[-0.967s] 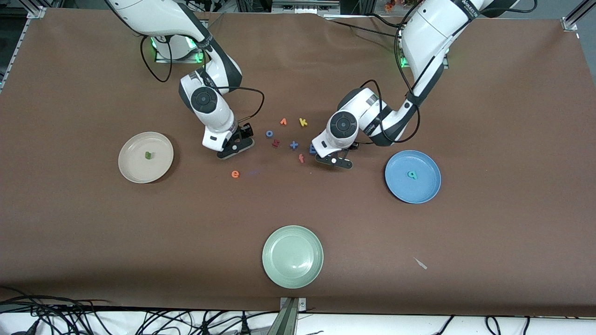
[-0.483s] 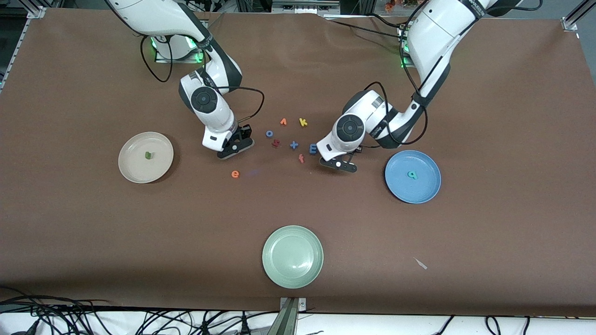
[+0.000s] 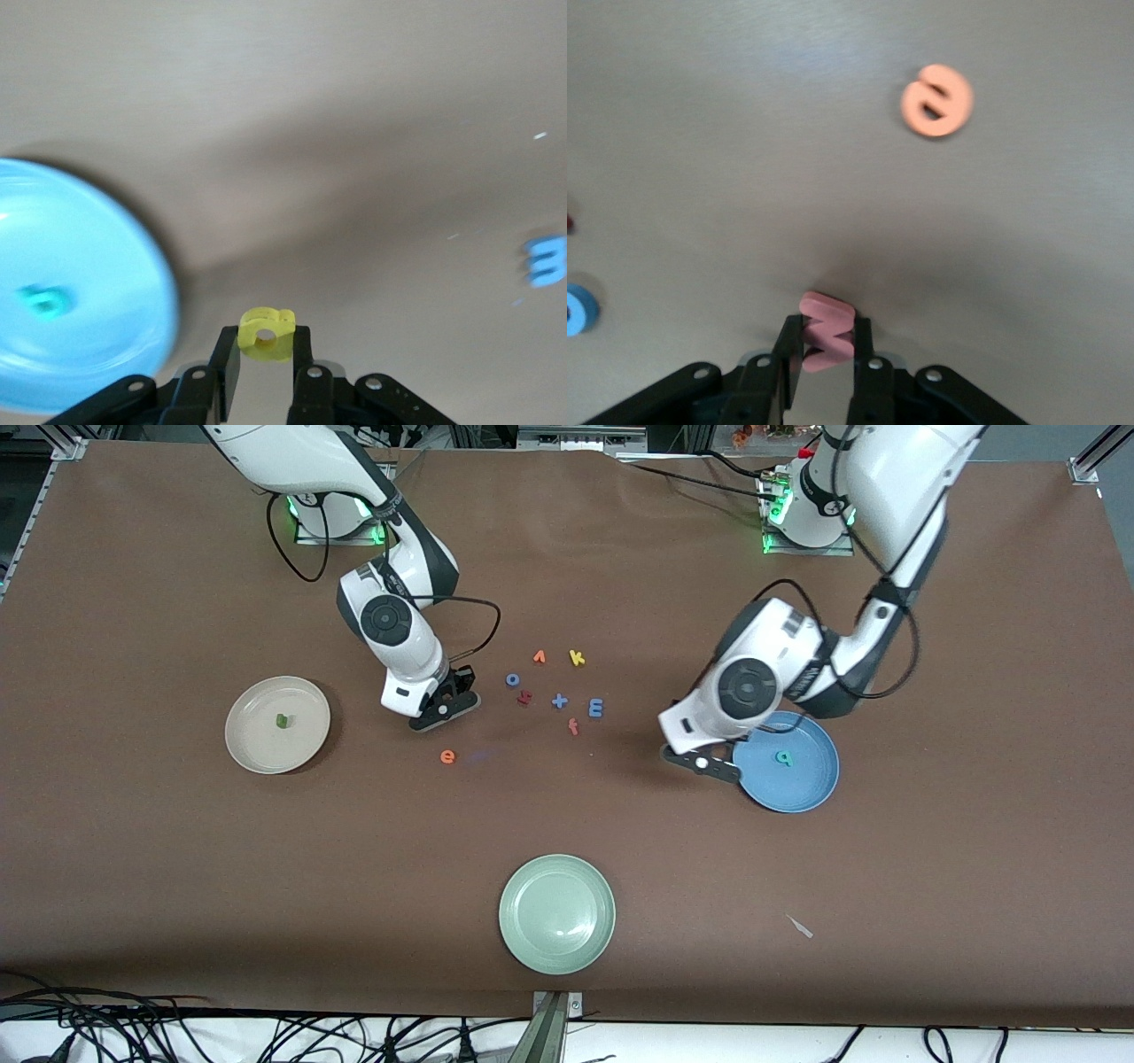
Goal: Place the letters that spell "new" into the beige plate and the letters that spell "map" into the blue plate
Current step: 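Place the yellow a with the left gripper while the right gripper places the m, then grasp the orange e with the right gripper while the left gripper reaches the letters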
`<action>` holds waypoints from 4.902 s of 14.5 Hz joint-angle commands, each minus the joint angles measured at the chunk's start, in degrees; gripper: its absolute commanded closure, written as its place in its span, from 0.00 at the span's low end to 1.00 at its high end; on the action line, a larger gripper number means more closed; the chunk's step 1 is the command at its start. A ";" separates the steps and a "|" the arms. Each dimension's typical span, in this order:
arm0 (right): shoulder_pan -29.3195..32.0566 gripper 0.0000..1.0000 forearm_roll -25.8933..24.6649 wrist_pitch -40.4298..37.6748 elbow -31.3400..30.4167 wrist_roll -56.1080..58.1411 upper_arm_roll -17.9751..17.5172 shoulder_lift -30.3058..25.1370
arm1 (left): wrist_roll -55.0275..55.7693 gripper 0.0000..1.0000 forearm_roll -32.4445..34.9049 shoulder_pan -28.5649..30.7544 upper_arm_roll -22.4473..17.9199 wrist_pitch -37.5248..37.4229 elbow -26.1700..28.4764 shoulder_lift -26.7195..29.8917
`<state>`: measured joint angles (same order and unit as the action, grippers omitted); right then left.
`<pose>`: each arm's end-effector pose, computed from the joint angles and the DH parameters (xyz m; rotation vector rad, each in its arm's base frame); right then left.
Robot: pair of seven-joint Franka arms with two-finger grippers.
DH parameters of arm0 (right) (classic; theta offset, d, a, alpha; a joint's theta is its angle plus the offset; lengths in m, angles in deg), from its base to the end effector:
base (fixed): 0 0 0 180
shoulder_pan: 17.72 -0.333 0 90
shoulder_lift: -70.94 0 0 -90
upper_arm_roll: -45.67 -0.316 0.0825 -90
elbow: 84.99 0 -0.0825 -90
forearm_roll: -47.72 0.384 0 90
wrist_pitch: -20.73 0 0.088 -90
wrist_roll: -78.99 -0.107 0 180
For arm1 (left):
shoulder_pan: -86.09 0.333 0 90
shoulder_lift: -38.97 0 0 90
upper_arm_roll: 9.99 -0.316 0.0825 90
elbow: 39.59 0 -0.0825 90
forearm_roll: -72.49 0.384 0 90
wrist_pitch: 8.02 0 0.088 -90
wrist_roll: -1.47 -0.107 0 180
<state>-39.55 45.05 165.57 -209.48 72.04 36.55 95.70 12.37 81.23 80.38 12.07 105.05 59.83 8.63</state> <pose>0.4747 0.2872 0.1871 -3.0455 -0.6905 0.1252 0.5750 -0.2695 0.2745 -3.0477 0.5361 0.3970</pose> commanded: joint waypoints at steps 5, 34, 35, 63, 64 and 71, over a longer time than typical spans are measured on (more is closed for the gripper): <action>-0.05 0.95 -1.03 -11.68 2.77 18.94 11.03 -6.04 | -13.09 0.94 0.40 8.16 0.27 -6.99 0.60 2.31; -0.40 0.00 3.89 -15.03 18.22 -16.95 6.31 4.31 | 7.97 0.00 2.18 4.76 5.19 0.83 -4.49 -9.38; -0.58 0.00 4.50 -13.89 19.10 -18.27 5.87 5.55 | 11.74 0.00 1.20 2.22 5.11 2.13 -5.89 -10.34; -1.72 0.51 5.30 -4.74 21.14 -21.09 5.34 13.56 | 20.21 0.00 1.63 -1.32 7.31 0.31 -10.22 -7.37; -1.72 0.55 5.21 -4.74 21.14 -21.09 5.34 13.64 | 20.39 0.00 1.98 -1.23 7.30 -0.05 -9.69 -6.93; -1.72 0.76 5.30 -4.65 21.22 -21.01 5.34 13.82 | 21.53 0.00 2.16 -6.68 7.22 1.18 -10.21 -8.76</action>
<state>-41.11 49.70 160.25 -189.53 51.55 42.00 107.85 33.19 83.40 75.09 20.24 105.77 49.32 0.26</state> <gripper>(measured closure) 0.722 0.000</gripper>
